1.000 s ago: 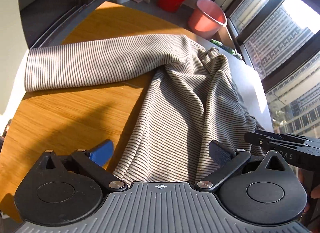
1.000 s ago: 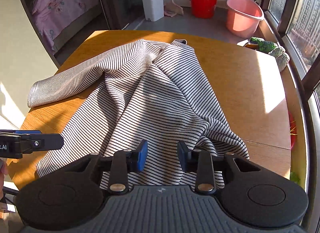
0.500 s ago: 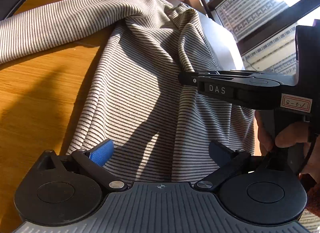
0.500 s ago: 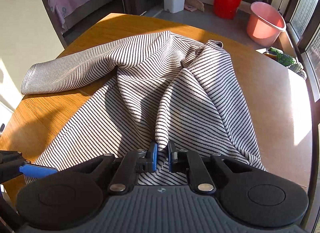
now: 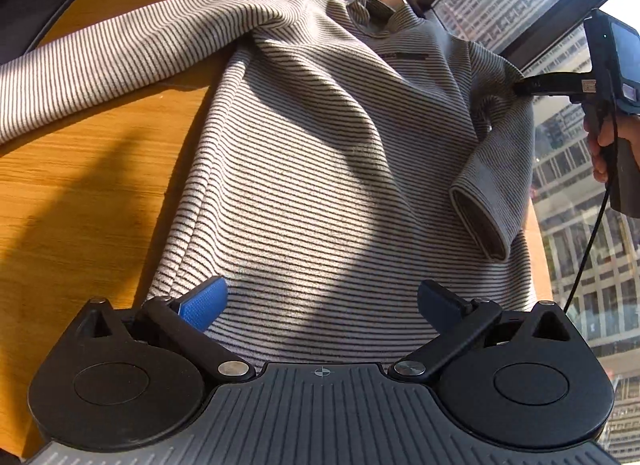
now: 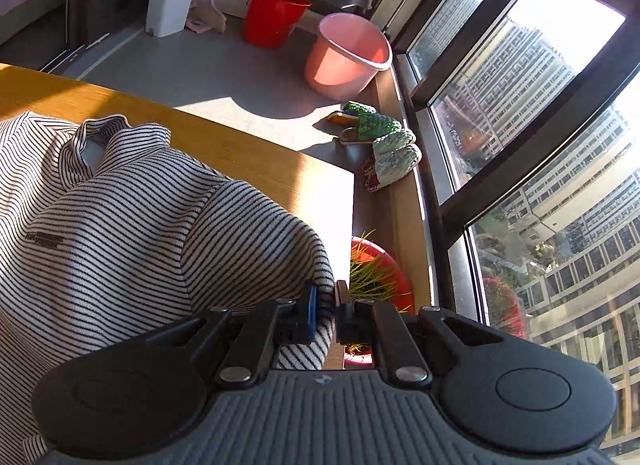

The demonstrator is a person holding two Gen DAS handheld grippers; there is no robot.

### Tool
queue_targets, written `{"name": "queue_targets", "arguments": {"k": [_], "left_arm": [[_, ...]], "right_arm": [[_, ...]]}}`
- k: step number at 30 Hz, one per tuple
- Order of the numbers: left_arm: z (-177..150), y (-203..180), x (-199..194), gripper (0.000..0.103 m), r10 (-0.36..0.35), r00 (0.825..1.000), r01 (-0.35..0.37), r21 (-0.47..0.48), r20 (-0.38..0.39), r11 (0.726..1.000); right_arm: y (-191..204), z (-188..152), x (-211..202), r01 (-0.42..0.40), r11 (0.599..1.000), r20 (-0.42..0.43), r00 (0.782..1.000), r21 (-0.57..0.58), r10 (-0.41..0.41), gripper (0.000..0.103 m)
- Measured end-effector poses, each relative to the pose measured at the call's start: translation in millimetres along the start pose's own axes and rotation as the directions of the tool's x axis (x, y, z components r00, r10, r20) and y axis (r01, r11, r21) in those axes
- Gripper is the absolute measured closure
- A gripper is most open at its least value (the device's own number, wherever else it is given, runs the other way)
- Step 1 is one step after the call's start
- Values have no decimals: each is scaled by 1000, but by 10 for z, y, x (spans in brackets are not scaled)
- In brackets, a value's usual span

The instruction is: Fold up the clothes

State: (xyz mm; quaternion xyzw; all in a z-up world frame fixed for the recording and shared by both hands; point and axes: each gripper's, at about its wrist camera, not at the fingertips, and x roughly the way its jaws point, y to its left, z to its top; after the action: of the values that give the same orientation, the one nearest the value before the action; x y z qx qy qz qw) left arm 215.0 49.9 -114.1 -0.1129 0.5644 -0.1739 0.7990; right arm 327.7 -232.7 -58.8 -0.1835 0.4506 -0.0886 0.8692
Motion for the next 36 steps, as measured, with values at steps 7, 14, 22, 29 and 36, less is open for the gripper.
{"name": "queue_targets", "arguments": {"k": [7, 14, 22, 29, 36], "left_arm": [[382, -103, -215, 0, -25, 992, 22, 25, 125, 999], [1334, -166, 21, 0, -39, 970, 19, 84, 238, 996], [2015, 192, 645, 1, 217, 951, -229, 28, 220, 973], [2246, 553, 330, 1, 347, 901, -331, -104, 262, 938], [1292, 99, 45, 0, 42, 984, -51, 47, 175, 998]], "right_arm": [[103, 69, -439, -69, 997, 170, 983, 32, 63, 83], [533, -274, -337, -436, 891, -37, 895, 129, 444, 82], [1103, -839, -559, -547, 833, -80, 837, -77, 542, 48], [851, -727, -484, -604, 797, -84, 794, 8, 603, 65], [481, 192, -291, -544, 839, 87, 836, 2, 542, 84]]}}
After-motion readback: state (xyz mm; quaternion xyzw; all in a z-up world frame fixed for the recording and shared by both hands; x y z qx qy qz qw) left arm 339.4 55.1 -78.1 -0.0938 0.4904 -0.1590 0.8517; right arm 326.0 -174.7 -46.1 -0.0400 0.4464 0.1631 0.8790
